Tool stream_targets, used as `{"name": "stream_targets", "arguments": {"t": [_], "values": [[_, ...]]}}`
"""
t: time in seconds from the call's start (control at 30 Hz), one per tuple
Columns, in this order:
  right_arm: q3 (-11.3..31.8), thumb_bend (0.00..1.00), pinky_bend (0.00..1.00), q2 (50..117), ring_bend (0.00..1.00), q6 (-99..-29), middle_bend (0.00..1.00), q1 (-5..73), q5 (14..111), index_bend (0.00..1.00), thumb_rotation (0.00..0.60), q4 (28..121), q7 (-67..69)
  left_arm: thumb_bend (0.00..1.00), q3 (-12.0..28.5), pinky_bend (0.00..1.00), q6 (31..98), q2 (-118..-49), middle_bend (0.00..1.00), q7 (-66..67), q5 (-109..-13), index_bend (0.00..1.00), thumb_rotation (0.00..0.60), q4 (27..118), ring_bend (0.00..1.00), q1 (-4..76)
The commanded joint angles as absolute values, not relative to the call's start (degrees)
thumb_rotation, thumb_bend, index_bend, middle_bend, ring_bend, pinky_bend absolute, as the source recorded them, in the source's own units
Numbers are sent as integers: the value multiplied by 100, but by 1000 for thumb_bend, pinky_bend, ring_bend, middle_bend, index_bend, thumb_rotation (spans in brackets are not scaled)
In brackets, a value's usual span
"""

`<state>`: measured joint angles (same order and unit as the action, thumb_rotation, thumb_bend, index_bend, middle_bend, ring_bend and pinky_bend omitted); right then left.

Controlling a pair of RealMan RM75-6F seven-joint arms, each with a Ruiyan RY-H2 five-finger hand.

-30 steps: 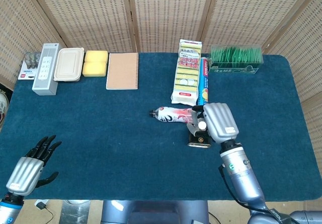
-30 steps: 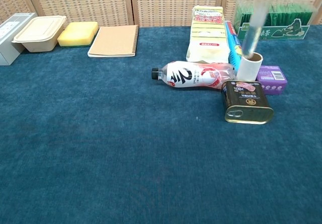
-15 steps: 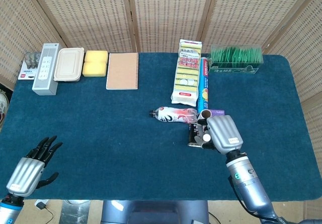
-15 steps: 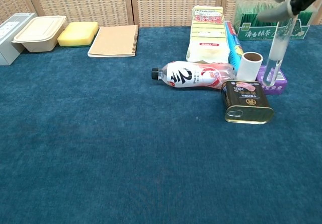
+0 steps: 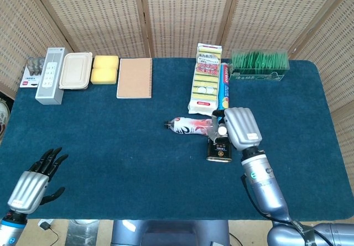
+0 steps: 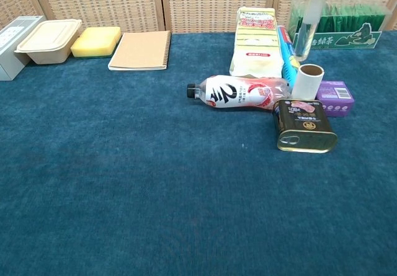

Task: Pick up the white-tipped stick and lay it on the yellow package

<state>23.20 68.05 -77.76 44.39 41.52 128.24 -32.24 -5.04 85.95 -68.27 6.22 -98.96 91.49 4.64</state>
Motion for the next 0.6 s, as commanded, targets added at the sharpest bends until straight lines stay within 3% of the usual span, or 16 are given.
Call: {"name": "stream_targets", "arguments": {"t": [0.03,0.6], "values": [[2507,419,1000,6939,1000,-7650,1000,4654,3858,836,600,12420,-3151,197,-495,281,8563,-6843,37,613,-9894,96,599,9146,30,493],[2417,419,1000,6995,1000,-7156,1000,4801,3803,836,600,11500,-2796,197,-500,281,8346,-6848,36,603,-9771,96,599,9163,30,578]]}}
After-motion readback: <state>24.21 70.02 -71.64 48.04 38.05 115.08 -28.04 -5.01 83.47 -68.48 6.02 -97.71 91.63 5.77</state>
